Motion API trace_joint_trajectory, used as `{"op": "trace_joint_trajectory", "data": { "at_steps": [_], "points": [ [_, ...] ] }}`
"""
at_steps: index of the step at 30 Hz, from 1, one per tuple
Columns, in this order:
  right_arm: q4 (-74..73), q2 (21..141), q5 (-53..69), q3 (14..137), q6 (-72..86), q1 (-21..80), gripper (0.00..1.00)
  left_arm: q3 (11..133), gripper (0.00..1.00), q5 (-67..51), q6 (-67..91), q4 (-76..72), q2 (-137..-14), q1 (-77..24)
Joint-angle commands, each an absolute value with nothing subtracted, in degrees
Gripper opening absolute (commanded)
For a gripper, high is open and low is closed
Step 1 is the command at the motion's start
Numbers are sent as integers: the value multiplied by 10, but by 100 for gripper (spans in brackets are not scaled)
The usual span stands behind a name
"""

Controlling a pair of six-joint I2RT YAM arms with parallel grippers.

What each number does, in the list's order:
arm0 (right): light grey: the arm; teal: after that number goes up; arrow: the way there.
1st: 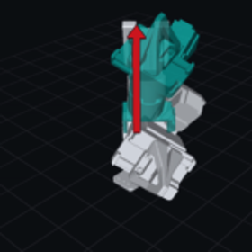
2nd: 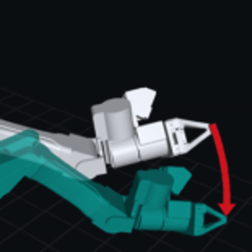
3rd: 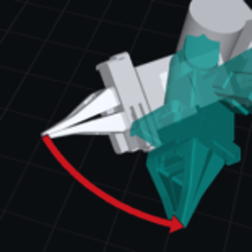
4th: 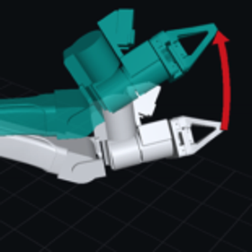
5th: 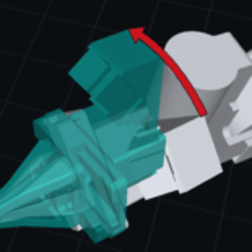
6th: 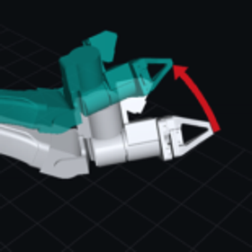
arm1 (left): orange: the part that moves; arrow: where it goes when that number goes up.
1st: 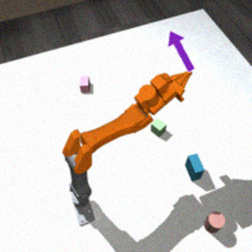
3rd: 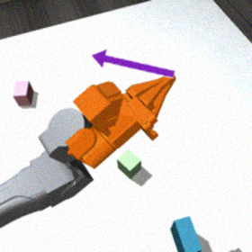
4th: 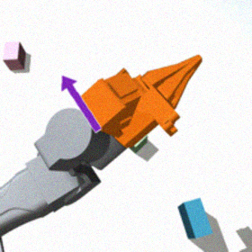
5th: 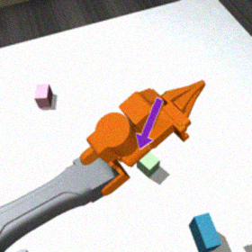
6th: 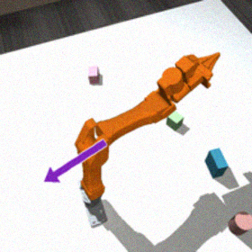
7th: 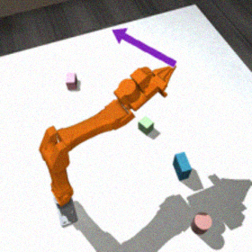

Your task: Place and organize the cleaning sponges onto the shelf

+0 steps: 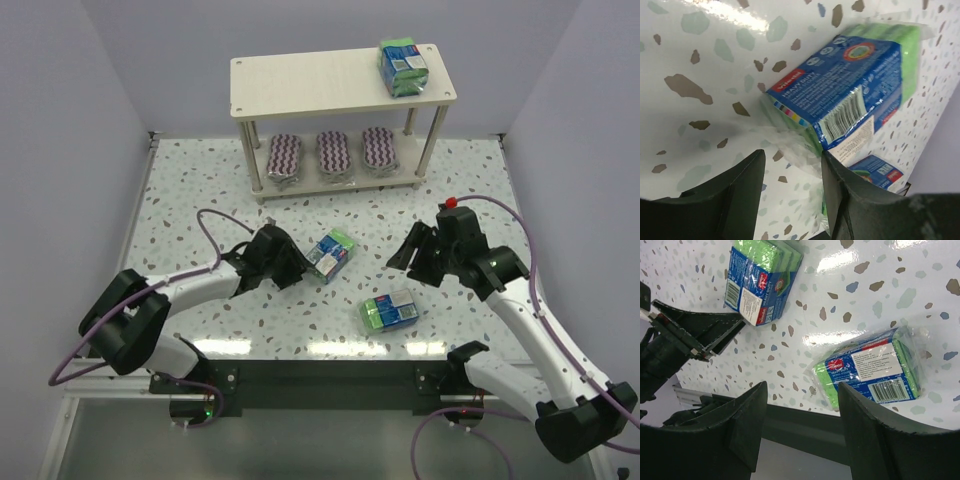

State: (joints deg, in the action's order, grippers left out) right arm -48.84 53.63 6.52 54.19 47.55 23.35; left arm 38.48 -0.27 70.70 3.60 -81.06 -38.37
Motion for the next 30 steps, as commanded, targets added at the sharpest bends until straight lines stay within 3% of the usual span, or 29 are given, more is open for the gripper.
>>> {"op": "trace_joint_trajectory", "data": {
  "at_steps": [1, 16, 23, 26, 29, 30],
  "points": [
    [-486, 534, 49, 562, 474, 236, 62, 409, 54, -19, 686, 41, -829, -380],
    [-483, 530, 50, 553, 478, 236, 62, 434, 54, -18, 697, 29, -787, -372],
    [-480, 539, 53, 560, 476, 236, 62, 449, 53, -40, 702, 12, -872, -363],
    [-483, 533, 51, 556, 478, 236, 62, 455, 43, -56, 699, -13, -903, -362],
    [-484, 529, 49, 554, 478, 236, 62, 456, 26, -62, 691, -13, -910, -362],
    [-484, 527, 50, 554, 480, 236, 62, 454, 15, -59, 692, -14, -904, -363]
  ]
}}
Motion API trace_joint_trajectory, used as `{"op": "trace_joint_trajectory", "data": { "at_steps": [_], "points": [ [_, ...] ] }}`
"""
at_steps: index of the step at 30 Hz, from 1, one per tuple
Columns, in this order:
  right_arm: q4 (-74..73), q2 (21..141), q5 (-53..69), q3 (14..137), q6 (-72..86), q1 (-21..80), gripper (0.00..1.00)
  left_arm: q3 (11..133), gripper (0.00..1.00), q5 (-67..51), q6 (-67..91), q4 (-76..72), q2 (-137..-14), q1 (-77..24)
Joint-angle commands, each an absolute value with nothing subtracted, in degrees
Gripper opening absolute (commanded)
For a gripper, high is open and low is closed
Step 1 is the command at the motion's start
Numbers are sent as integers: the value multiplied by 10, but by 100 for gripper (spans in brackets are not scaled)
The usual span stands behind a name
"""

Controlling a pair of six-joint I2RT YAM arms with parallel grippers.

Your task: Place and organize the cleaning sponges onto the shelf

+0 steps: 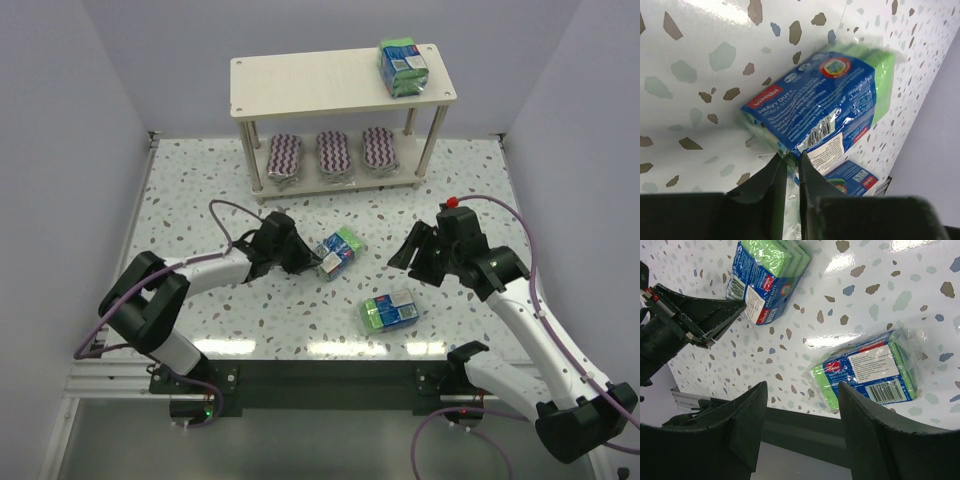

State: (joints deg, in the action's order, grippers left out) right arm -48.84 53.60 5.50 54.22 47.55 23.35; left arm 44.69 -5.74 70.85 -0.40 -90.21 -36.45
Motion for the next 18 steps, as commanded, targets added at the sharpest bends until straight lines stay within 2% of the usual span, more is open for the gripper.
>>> {"op": "trace_joint_trajectory", "data": {
  "at_steps": [1, 3, 7, 11, 14, 18],
  "points": [
    [-483, 526, 50, 553, 481, 236, 62, 446, 10, -57, 689, -17, -898, -363],
    [-482, 527, 51, 553, 481, 236, 62, 435, 0, -59, 689, -17, -876, -363],
    [-483, 526, 52, 555, 481, 236, 61, 432, 0, -83, 686, 19, -810, -363],
    [-487, 521, 52, 555, 479, 236, 61, 453, 0, -88, 682, 75, -678, -363],
    [-485, 522, 52, 555, 479, 236, 61, 513, 0, -62, 659, 134, -609, -361],
    [-483, 532, 54, 562, 475, 236, 61, 626, 0, -15, 630, 179, -579, -353]
  ]
}}
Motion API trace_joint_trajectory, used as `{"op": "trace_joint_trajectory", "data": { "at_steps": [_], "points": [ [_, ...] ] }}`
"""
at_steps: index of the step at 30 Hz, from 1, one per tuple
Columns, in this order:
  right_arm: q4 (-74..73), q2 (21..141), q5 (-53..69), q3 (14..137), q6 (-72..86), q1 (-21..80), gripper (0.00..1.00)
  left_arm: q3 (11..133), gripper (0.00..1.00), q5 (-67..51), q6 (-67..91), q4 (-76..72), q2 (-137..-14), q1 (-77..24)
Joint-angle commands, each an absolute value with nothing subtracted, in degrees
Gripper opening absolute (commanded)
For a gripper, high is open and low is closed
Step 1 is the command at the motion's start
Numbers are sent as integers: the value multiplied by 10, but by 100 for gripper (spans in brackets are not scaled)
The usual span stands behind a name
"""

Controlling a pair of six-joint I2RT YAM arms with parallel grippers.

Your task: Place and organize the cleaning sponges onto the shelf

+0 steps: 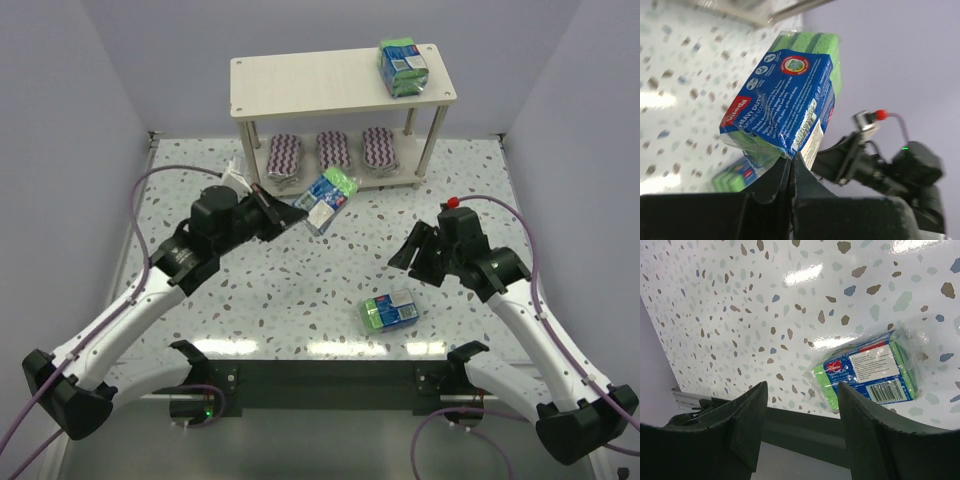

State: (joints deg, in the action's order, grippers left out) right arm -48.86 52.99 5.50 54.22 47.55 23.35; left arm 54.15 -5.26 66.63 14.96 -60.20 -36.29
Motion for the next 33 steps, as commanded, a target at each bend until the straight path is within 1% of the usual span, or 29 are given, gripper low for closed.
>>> {"op": "trace_joint_trajectory", "data": {
  "at_steps": [1, 4, 5, 6, 8, 11, 12, 14, 17, 25, 29, 33],
  "points": [
    [-483, 533, 55, 564, 475, 236, 61, 647, 0, -8, 620, 191, -581, -352],
    [-484, 536, 56, 570, 471, 236, 61, 725, 0, 38, 581, 192, -597, -343],
    [-484, 536, 57, 570, 471, 236, 61, 747, 0, 53, 578, 202, -620, -338],
    [-483, 537, 58, 571, 469, 236, 61, 786, 0, 57, 575, 206, -632, -311],
    [-486, 536, 58, 575, 468, 236, 61, 833, 0, 22, 566, 180, -669, -263],
    [-491, 533, 54, 579, 464, 236, 61, 886, 0, 3, 561, 156, -727, -233],
    [-492, 532, 54, 581, 464, 236, 61, 920, 0, -15, 568, 159, -742, -210],
    [-492, 530, 52, 584, 464, 236, 61, 942, 0, -39, 585, 156, -777, -183],
    [-489, 527, 52, 585, 465, 236, 61, 937, 0, -69, 630, 111, -807, -129],
    [-477, 537, 55, 588, 465, 236, 61, 914, 0, -73, 756, -27, -874, -98],
    [-476, 534, 49, 586, 467, 236, 61, 923, 0, -50, 797, -42, -892, -98],
    [-473, 534, 51, 582, 468, 236, 61, 922, 0, -14, 831, -16, -895, -102]
  ]
}}
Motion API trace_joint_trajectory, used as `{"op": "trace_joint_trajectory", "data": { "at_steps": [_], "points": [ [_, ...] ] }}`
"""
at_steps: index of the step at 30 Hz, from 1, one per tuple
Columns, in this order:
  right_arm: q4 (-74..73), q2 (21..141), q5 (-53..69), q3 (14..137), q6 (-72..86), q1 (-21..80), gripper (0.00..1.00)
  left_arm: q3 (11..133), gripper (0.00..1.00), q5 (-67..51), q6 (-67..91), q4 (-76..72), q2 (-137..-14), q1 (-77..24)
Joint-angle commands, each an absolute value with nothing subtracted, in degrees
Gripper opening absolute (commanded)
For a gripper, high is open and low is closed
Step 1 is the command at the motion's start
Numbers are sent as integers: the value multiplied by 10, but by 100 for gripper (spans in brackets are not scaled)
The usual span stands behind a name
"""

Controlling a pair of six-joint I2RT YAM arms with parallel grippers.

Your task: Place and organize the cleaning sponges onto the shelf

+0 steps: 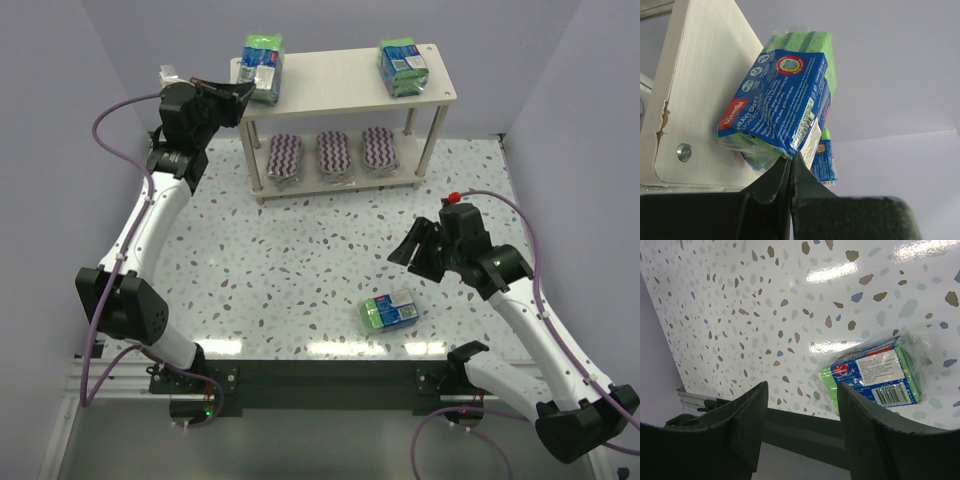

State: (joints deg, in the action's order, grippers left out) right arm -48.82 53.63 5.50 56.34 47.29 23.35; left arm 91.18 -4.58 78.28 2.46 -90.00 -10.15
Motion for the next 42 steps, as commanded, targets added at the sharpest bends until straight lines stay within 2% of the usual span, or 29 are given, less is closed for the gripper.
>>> {"op": "trace_joint_trajectory", "data": {
  "at_steps": [1, 8, 17, 18, 21, 22, 24, 25, 27, 30, 34, 36, 40, 42],
  "points": [
    [-471, 535, 51, 580, 468, 236, 61, 921, 0, -4, 837, -8, -893, -105],
    [-464, 544, 51, 584, 471, 236, 61, 936, 0, 111, 853, 40, -891, -152],
    [-467, 534, 47, 577, 473, 236, 61, 961, 2, 165, 848, 75, -909, -178],
    [-467, 533, 47, 577, 474, 236, 61, 962, 5, 165, 846, 70, -910, -179],
    [-468, 532, 47, 577, 474, 236, 61, 964, 22, 163, 841, 55, -916, -179],
    [-467, 533, 47, 578, 473, 236, 61, 963, 33, 158, 835, 44, -917, -178],
    [-467, 533, 47, 580, 472, 236, 62, 963, 41, 151, 823, 24, -918, -178],
    [-467, 533, 47, 580, 473, 236, 62, 962, 49, 147, 817, 16, -915, -178],
    [-466, 531, 47, 580, 473, 236, 62, 958, 56, 138, 801, -15, -910, -179],
    [-466, 529, 46, 578, 471, 236, 63, 935, 74, 120, 768, -63, -876, -178],
    [-468, 521, 40, 574, 469, 236, 66, 868, 86, 60, 702, -111, -809, -179],
    [-468, 518, 33, 567, 468, 236, 68, 828, 95, 46, 669, -130, -748, -182],
    [-467, 518, 31, 556, 470, 235, 69, 704, 96, -90, 611, -162, -664, -185],
    [-474, 521, 23, 555, 471, 236, 69, 673, 93, -168, 588, -139, -642, -188]
  ]
}}
